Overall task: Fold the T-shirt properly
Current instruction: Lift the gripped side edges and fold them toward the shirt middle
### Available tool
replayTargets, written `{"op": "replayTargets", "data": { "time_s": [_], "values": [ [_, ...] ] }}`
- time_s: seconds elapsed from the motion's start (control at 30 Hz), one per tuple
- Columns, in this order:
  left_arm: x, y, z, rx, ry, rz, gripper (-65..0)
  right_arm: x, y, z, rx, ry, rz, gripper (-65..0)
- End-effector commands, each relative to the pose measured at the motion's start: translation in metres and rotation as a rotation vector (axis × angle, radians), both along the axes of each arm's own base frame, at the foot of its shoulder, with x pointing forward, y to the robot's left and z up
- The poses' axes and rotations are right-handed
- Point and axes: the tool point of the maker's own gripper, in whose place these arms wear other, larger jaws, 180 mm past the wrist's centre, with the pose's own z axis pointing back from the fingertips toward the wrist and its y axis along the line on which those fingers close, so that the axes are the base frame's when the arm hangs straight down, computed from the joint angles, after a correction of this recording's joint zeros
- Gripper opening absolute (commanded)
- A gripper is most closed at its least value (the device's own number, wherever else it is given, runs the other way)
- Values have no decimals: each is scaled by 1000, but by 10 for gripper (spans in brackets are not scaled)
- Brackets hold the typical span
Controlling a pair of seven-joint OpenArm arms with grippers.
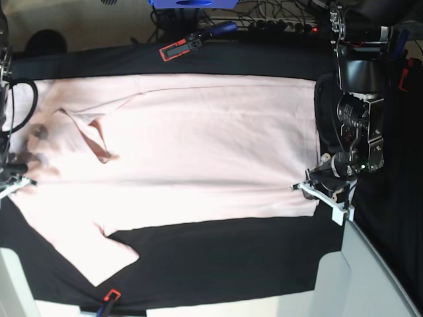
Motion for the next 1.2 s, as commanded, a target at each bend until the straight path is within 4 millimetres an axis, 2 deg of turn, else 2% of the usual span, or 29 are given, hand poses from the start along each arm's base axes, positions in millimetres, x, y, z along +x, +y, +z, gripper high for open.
{"op": "replayTargets", "data": {
  "time_s": [0.0, 0.07, 0.2, 0.4, 0.57, 0.73, 0.83, 0.97, 1.17],
  "values": [
    [13, 9, 19, 25, -66, 9, -650, 16, -21, 28, -44, -74, -26, -650],
    [11, 7, 22, 29, -76, 3, -650, 16, -23, 29, -39, -80, -35, -650],
    [7, 4, 28, 37, -96, -12, -650, 5, -40, 33, 1, -127, -126, -650],
    [-4, -4, 34, 49, -119, -36, -650, -2, -36, 45, 9, -110, -109, -650],
    [-24, -10, 29, 54, -105, -57, -650, -11, -31, 36, 58, -45, -128, -650],
    [-45, -16, 29, 66, -106, -84, -650, -29, -30, 25, 52, -18, -128, -650],
    [-60, -19, 22, 67, -83, -93, -650, -38, -30, 23, 36, -9, -120, -650],
    [-75, -19, 11, 64, -49, -93, -650, -51, -15, 5, 75, 62, -114, -650],
    [-94, -22, 6, 68, -24, -107, -650, -62, -4, -8, 107, 94, -121, -650]
  ]
}}
